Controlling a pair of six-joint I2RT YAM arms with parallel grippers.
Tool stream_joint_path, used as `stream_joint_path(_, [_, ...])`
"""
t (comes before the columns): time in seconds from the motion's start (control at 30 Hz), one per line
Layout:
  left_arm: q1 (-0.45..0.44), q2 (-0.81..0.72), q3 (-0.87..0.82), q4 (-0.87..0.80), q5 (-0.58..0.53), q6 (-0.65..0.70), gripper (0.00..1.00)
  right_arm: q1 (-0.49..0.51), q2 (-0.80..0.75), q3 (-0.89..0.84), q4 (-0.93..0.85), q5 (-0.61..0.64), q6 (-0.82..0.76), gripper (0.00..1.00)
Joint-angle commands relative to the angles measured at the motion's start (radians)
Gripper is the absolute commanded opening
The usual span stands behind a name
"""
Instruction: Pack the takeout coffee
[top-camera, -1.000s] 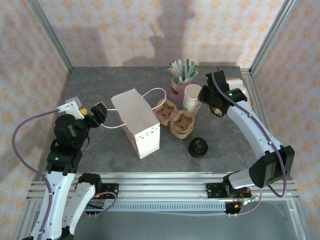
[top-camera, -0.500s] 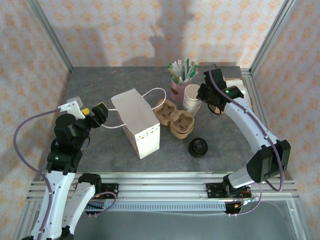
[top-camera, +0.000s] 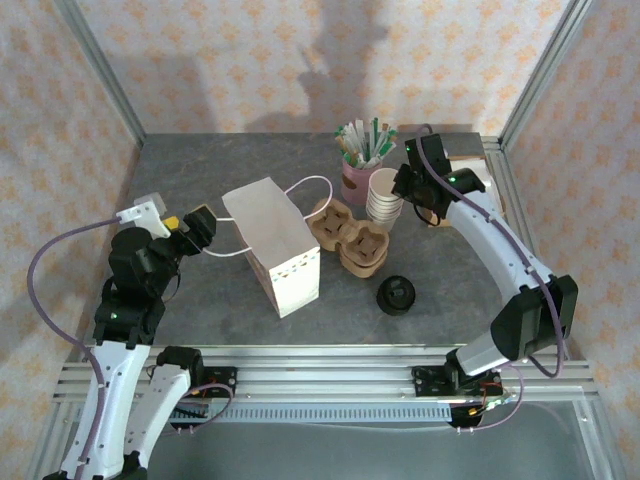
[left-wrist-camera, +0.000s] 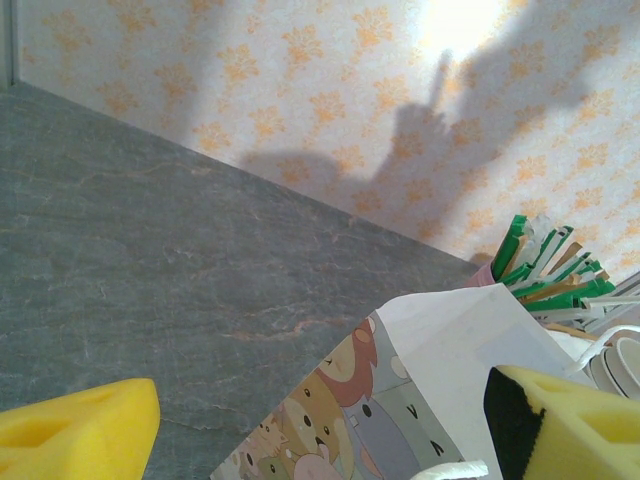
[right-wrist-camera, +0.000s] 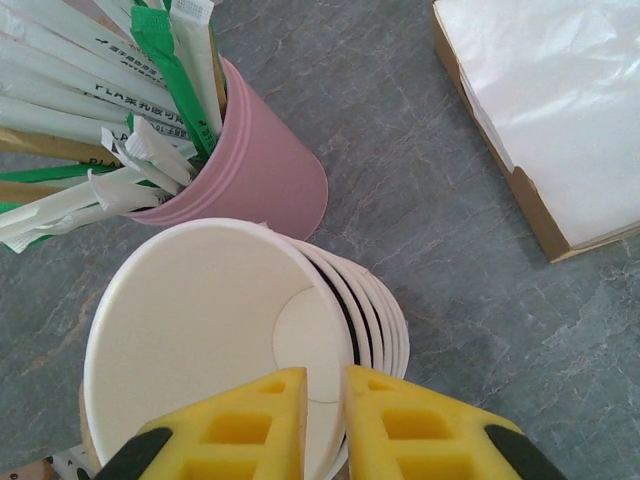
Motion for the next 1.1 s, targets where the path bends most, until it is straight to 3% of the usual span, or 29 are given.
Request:
stream_joint_path(0.0, [-0.004, -0.009, -0.013, 0.003, 0.003, 0.004, 0.86, 0.002, 0.009, 0.017, -0.011, 0.038, 0.009, 0.18])
stream_joint_path(0.6, [-0.004, -0.009, -0.014, 0.001, 0.000, 0.004, 0.86, 0.003, -0.059, -0.025, 0.019, 0.055, 0.025, 0.24])
stream_joint_path(1.07, [-0.004, -0.005, -0.017, 0.001, -0.002, 0.004, 0.87, 0.003, -0.025, -0.065, 0.061, 0.044, 0.042, 0.23])
